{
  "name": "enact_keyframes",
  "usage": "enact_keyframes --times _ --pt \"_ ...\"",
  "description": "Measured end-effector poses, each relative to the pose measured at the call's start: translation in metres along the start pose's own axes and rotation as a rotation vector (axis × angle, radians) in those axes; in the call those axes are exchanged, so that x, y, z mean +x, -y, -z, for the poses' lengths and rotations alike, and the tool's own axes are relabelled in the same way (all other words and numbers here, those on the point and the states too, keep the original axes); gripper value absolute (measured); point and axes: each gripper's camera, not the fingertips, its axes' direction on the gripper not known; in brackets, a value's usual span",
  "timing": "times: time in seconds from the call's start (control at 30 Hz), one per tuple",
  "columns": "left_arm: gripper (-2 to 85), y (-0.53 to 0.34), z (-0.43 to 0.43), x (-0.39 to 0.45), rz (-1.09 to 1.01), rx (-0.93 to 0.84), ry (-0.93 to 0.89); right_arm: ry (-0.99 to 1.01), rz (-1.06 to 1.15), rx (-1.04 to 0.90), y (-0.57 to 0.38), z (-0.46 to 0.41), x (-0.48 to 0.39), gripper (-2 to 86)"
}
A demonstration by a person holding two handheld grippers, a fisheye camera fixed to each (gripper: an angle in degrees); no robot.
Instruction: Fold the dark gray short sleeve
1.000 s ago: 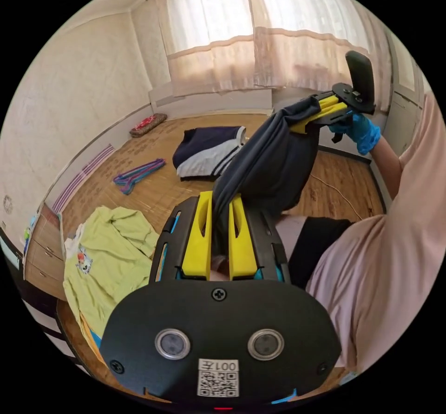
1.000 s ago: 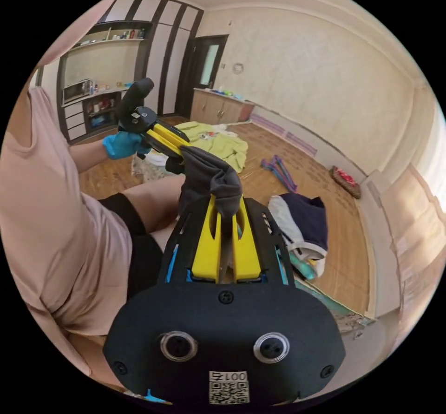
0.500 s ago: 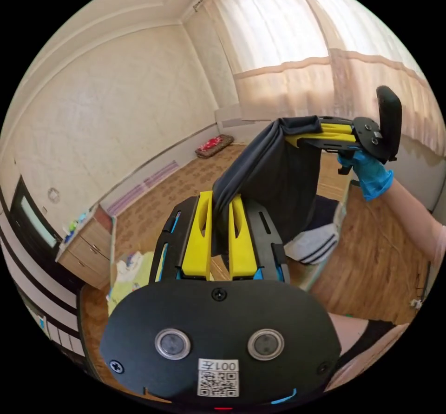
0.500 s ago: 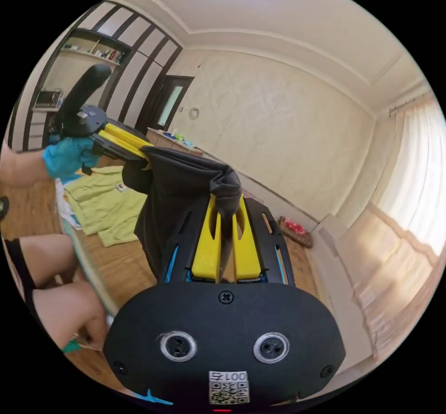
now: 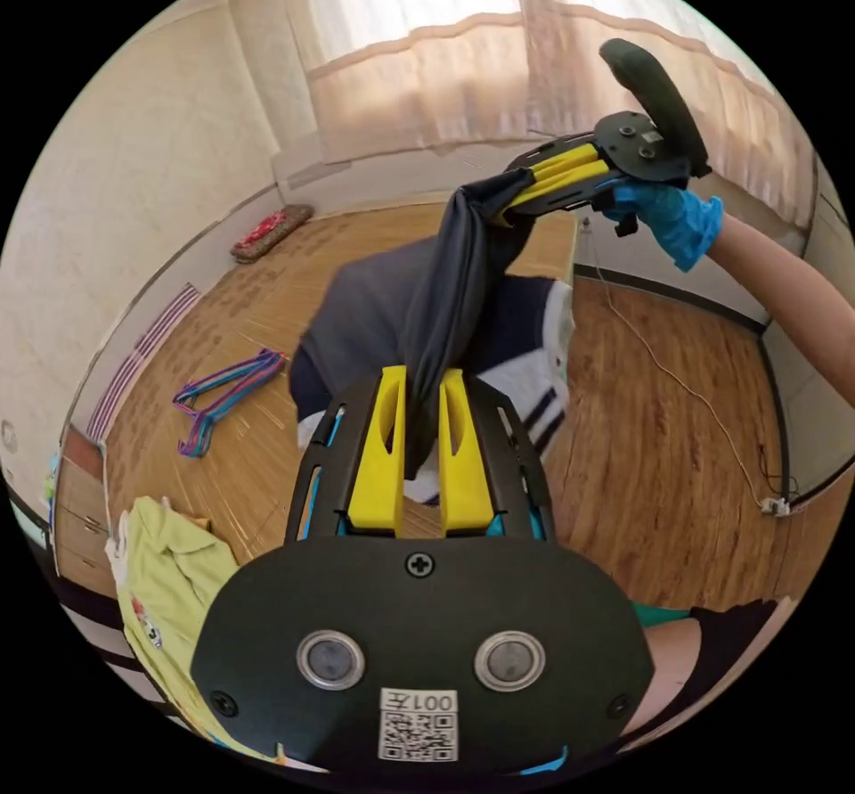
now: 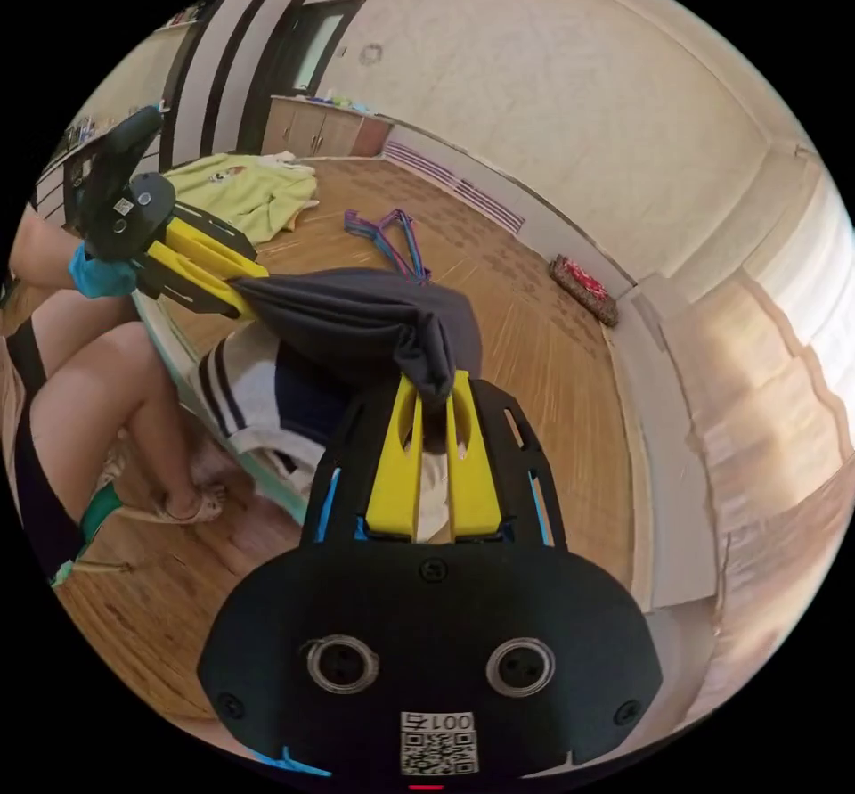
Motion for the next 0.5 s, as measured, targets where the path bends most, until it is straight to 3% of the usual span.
enact_keyframes --times 0.3,0.4,0.5 --pt "0.3 -0.022 -0.009 0.003 0.008 -0.048 -0.077 0.103 -0.182 -0.017 -0.05 -0.022 0.006 3.6" --pt "-0.2 -0.008 -0.003 -0.019 0.048 -0.019 -0.115 0.045 -0.245 0.034 -0.031 -0.023 0.022 3.5" --pt "-0.5 0.022 0.009 -0.056 0.076 0.052 -0.042 -0.03 -0.283 0.069 0.01 -0.031 0.05 3.5"
